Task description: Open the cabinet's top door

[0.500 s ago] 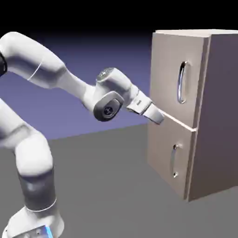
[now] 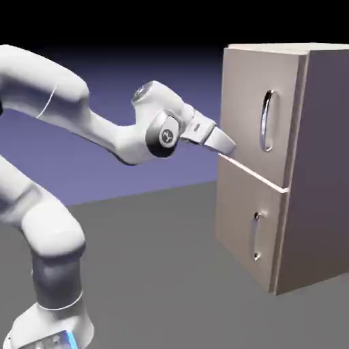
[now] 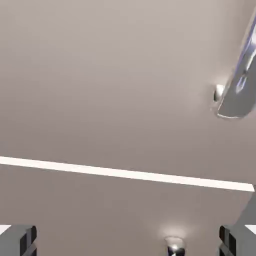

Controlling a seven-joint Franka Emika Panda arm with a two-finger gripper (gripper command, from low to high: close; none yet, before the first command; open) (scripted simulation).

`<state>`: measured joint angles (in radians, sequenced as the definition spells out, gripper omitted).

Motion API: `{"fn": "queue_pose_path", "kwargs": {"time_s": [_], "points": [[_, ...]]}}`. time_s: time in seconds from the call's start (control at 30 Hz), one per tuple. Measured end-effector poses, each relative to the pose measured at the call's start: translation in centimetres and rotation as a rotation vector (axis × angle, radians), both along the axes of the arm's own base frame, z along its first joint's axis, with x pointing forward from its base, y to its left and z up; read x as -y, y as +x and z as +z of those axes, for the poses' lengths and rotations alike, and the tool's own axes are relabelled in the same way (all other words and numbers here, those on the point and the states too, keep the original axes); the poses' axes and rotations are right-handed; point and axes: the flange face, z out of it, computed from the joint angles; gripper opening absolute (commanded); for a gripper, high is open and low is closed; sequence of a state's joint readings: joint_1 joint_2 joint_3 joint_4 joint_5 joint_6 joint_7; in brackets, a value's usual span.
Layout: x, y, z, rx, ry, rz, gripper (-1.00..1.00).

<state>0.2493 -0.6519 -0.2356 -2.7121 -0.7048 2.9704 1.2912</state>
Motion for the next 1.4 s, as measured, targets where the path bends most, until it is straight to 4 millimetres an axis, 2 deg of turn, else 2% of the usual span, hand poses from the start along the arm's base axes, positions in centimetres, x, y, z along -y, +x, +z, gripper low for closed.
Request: {"fn": "queue_pose_path", "kwargs": {"time_s": [0.3,0.63,1.03,1.4], "points": [[-0.5,-0.7,1.9,0.098,-0.013,-0.001,0.0],[0.4,-1.1,3.0,0.229,-0.009,-0.015,0.0],[2.8,-0.5,3.0,0.407,0.026,-0.028,0.0],[5.9,1.4,2.0,0.575,0.09,-0.016,0.0]]}}
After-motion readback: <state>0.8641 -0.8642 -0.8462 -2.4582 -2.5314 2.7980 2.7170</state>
